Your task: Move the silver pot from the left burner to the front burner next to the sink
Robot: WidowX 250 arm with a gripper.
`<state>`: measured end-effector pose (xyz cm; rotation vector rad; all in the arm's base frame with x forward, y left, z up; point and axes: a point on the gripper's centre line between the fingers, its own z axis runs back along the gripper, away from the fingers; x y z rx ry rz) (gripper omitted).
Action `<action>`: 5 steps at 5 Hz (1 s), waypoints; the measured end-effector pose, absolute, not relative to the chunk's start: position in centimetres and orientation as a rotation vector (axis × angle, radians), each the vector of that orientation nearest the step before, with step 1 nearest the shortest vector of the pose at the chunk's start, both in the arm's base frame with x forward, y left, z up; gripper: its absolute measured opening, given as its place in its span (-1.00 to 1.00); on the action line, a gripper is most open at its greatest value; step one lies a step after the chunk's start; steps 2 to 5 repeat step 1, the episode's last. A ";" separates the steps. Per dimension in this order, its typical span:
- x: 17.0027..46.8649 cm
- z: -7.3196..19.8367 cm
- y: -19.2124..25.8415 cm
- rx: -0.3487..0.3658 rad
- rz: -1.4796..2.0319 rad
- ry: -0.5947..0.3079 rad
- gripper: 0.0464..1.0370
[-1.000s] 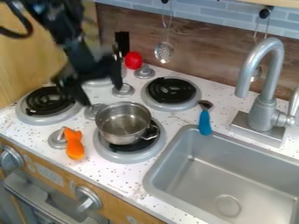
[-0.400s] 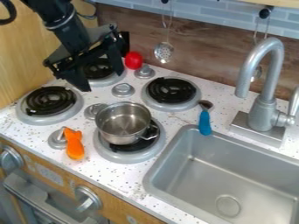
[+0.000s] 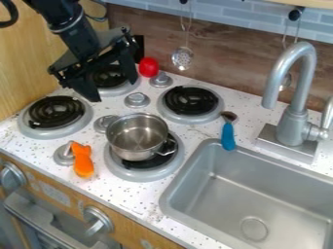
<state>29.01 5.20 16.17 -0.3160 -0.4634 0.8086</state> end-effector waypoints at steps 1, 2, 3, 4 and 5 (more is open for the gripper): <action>29.0 16.2 5.2 -0.316 0.808 -0.465 0.93; 29.0 16.2 5.2 -0.316 0.808 -0.465 0.93; 29.0 16.2 5.2 -0.316 0.808 -0.465 0.93; 29.0 16.2 5.2 -0.316 0.808 -0.465 0.93; 29.0 16.2 5.2 -0.316 0.808 -0.465 0.93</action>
